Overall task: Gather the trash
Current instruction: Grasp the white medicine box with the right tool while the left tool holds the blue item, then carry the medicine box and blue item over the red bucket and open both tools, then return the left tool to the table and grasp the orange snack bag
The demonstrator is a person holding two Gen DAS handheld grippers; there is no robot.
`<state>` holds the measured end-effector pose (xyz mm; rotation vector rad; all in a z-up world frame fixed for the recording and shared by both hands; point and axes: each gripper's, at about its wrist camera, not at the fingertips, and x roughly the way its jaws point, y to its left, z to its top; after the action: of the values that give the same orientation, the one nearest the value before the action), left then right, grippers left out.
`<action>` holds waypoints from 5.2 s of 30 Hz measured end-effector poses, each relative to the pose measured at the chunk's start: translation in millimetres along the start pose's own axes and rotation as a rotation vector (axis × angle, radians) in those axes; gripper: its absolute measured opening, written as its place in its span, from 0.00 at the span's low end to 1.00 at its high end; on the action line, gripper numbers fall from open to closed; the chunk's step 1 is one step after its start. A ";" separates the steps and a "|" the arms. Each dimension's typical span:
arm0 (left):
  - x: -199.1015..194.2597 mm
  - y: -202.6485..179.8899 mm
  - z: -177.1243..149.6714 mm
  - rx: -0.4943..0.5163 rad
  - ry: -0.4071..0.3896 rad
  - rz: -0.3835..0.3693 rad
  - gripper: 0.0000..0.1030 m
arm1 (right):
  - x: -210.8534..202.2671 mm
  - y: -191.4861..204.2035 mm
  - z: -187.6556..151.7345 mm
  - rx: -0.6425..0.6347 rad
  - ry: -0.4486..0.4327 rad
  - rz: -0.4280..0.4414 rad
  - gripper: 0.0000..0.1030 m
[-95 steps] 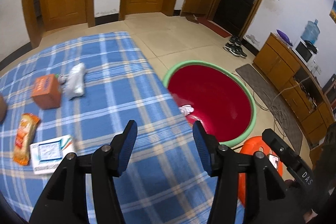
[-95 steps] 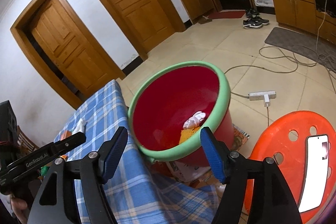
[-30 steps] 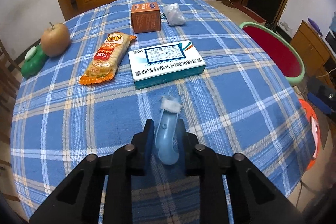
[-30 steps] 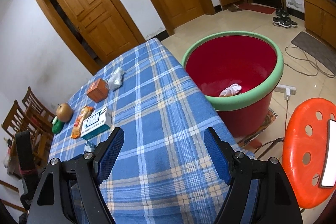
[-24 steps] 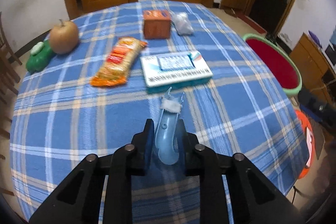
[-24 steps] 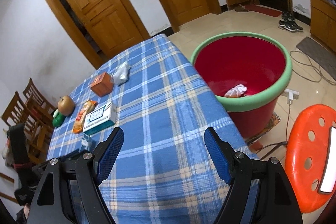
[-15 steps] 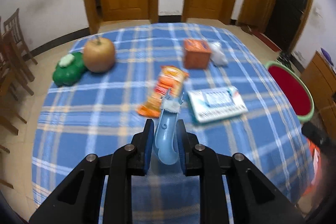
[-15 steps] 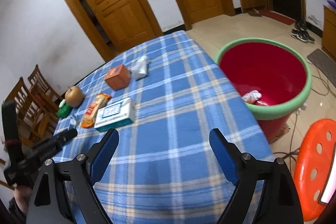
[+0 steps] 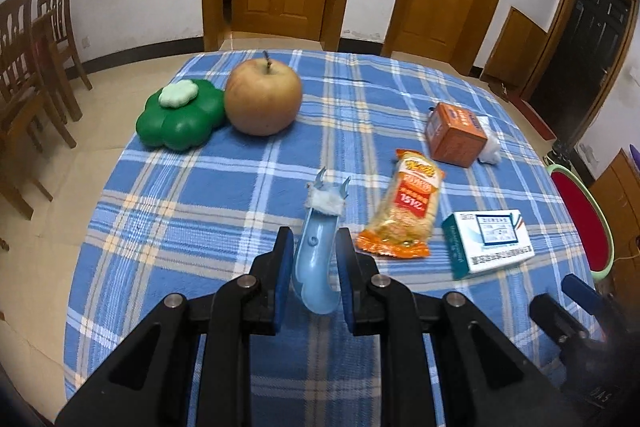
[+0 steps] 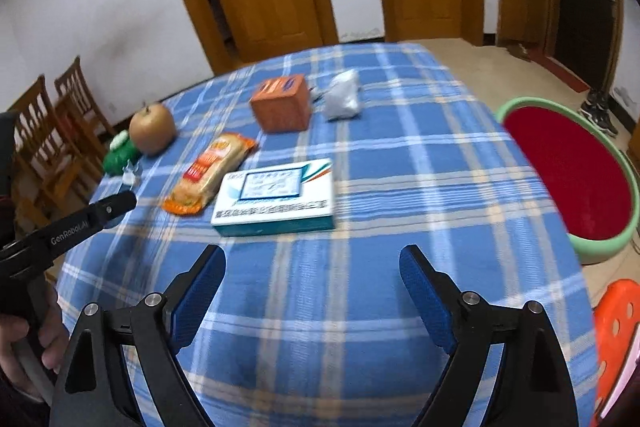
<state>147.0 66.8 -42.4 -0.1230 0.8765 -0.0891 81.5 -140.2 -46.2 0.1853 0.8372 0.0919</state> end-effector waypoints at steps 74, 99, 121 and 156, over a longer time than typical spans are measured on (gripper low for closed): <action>-0.3 -199.8 0.5 0.264 0.091 -0.294 0.20 | -51.9 -195.6 7.6 0.361 -0.140 -0.197 0.88; 54.3 -347.4 6.4 0.454 0.203 -0.399 0.20 | -71.9 -285.8 16.7 0.478 -0.251 -0.230 0.99; 63.5 -347.8 11.6 0.416 0.201 -0.353 0.48 | -80.9 -303.0 -2.5 0.548 -0.229 -0.249 0.99; 38.0 -127.5 39.2 0.248 0.060 0.053 0.48 | -88.9 -178.7 -0.3 0.336 -0.147 -0.110 0.99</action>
<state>197.9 -61.4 -28.1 0.1347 0.9213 -0.1519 23.5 -329.0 -17.1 0.4559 0.7101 -0.1656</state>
